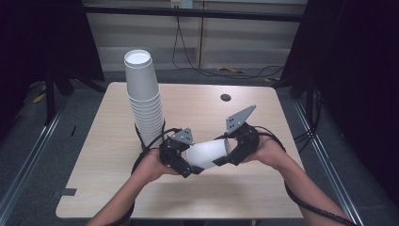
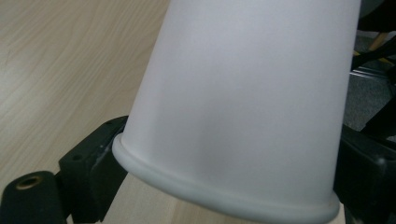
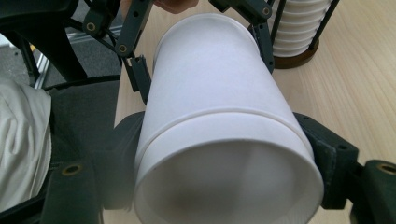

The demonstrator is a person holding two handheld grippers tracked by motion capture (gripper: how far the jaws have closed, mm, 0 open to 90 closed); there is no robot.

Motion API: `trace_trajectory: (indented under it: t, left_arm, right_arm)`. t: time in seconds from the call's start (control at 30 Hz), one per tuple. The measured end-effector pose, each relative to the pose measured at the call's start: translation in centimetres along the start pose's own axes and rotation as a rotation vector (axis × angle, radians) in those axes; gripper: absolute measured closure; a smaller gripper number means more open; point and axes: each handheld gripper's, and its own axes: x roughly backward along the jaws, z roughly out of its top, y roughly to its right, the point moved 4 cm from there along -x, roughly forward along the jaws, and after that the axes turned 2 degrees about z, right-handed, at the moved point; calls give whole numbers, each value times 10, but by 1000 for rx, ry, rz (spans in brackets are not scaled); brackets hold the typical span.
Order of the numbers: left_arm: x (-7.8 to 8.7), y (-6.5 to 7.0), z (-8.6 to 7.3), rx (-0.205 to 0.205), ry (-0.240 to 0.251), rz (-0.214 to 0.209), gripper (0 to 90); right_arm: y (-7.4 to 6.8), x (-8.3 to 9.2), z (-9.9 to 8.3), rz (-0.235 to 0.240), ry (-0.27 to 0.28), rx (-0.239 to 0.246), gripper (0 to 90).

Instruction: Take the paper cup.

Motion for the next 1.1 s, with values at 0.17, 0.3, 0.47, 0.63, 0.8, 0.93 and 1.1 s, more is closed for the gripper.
trace_trajectory:
  t: [0.17, 0.3, 0.47, 0.63, 0.8, 0.93, 1.1]
  left_arm:
    - [3, 1, 1, -4, -12, 2, 150]
    - [4, 1, 1, -9, -31, 5, 160]
    - [5, 0, 1, -9, -87, 35, 159]
    - [5, 1, 1, -19, -164, 70, 155]
    - [4, 2, 4, -31, -224, 90, 153]
    - [1, 3, 6, -35, -264, 95, 151]
    - [-1, 3, 9, -51, -318, 100, 150]
  right_arm:
    - [0, 0, -1, 4, 2, 1, 250]
    - [-2, -2, 0, -13, -14, 17, 241]
    - [-2, -4, 0, -52, -54, 38, 187]
    - [-1, -2, 1, -109, -114, 64, 162]
    - [-6, 0, 6, -120, -185, 104, 165]
    - [-8, -3, 11, -138, -241, 140, 166]
    - [-9, -9, 15, -146, -294, 157, 169]
